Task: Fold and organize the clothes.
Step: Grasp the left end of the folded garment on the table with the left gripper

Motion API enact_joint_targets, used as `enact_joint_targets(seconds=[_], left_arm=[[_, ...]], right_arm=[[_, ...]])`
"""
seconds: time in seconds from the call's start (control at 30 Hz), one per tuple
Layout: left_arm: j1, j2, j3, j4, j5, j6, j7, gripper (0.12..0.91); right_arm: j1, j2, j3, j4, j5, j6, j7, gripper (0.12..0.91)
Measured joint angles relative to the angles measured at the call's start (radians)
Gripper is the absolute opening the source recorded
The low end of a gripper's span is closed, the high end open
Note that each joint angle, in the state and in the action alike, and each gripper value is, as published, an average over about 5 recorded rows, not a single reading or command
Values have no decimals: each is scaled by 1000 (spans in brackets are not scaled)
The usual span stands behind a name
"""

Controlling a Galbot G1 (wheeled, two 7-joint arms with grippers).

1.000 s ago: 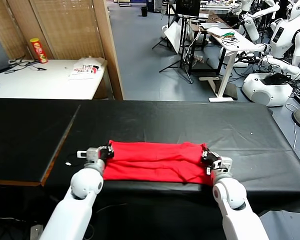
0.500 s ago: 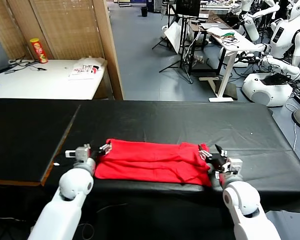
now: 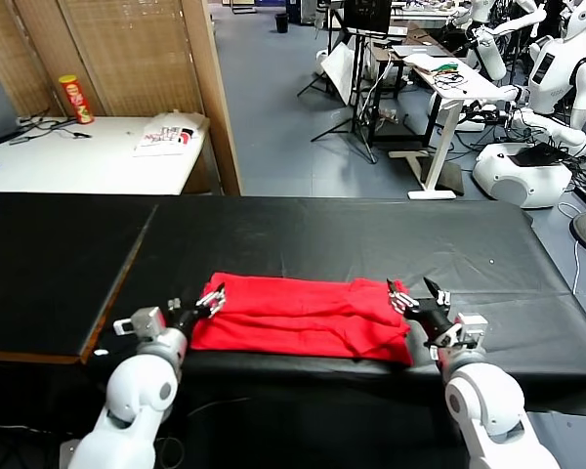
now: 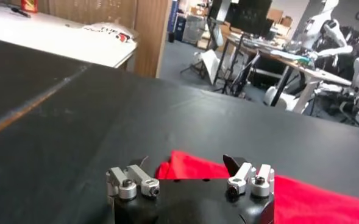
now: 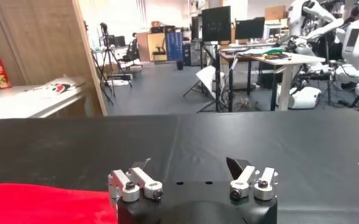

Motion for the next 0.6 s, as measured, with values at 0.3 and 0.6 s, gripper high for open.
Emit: enact_joint_targets(seconds=[0.3, 0.6], left_arm=[[47, -17, -24, 45, 37, -31, 40, 798], [59, -32, -19, 69, 97, -41, 70, 447]], right_arm=[[-8, -1, 0, 13, 0, 1, -4, 798], [-5, 2, -2, 13, -12, 3, -6, 798]])
